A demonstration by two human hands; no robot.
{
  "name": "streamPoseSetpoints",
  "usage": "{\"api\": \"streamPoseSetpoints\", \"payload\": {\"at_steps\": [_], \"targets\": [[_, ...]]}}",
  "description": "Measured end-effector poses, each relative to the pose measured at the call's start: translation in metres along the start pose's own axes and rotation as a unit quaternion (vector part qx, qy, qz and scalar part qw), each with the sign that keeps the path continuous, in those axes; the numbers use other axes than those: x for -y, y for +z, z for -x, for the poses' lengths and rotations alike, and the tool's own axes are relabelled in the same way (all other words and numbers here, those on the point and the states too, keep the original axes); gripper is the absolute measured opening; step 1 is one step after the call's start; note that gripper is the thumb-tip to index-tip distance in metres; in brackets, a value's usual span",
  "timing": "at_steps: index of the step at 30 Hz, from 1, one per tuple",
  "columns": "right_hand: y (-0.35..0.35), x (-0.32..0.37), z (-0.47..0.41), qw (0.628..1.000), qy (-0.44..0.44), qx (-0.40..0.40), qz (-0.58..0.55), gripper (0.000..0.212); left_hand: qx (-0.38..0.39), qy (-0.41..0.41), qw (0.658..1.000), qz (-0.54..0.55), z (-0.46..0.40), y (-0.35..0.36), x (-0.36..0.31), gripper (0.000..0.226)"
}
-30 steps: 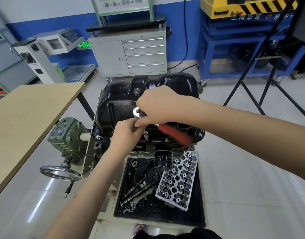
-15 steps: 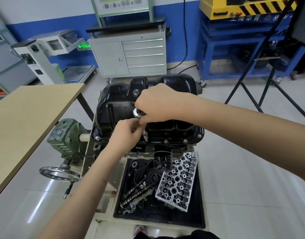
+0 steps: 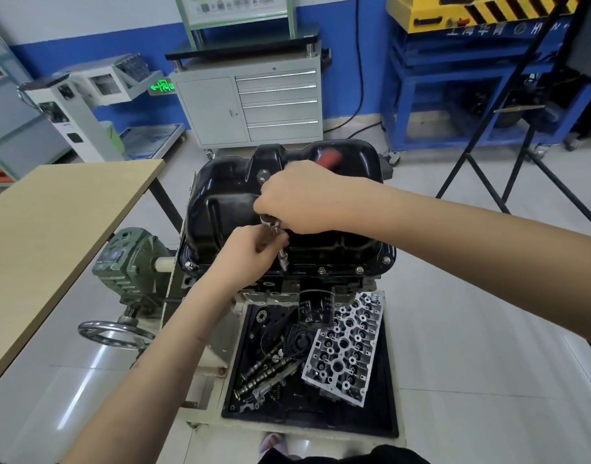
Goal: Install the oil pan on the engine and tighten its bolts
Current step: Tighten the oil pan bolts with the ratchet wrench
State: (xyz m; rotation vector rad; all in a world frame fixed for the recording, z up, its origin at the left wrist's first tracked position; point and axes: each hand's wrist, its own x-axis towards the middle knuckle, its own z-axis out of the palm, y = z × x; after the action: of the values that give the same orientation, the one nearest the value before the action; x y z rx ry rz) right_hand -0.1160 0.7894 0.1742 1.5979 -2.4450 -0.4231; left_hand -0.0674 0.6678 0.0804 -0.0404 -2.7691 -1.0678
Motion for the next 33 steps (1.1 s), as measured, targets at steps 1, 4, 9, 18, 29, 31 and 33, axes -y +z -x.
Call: {"api": "streamPoseSetpoints", "payload": {"at_steps": [1,4,9,18,29,31,33], "targets": [[0.000,0.000,-0.001,1.000,-0.016,0.005,0.018,0.018,0.020,0.001,1.000,-0.001,0.000,-0.002,-0.001,0.028],[-0.003,0.004,0.000,1.000,-0.012,0.002,0.029,0.005,0.042,-0.001,0.999,0.013,0.001,-0.006,0.000,0.028],[-0.001,0.006,0.002,0.997,0.068,0.022,-0.001,0.044,-0.028,0.012,0.999,-0.021,0.004,-0.001,-0.003,0.045],[-0.003,0.013,0.007,1.000,0.027,-0.012,0.004,0.021,0.068,0.002,0.998,0.009,0.005,-0.011,-0.002,0.029],[0.001,0.013,0.006,1.000,0.010,-0.004,-0.001,0.022,0.071,-0.004,0.997,0.035,0.001,-0.005,-0.001,0.024],[-0.001,0.013,0.008,0.999,0.040,-0.005,-0.006,0.022,0.038,-0.015,0.999,0.028,0.000,-0.001,0.002,0.030],[0.000,0.014,0.010,0.997,0.072,0.005,-0.015,0.028,-0.032,-0.011,0.999,0.019,0.002,0.006,0.002,0.045]]}}
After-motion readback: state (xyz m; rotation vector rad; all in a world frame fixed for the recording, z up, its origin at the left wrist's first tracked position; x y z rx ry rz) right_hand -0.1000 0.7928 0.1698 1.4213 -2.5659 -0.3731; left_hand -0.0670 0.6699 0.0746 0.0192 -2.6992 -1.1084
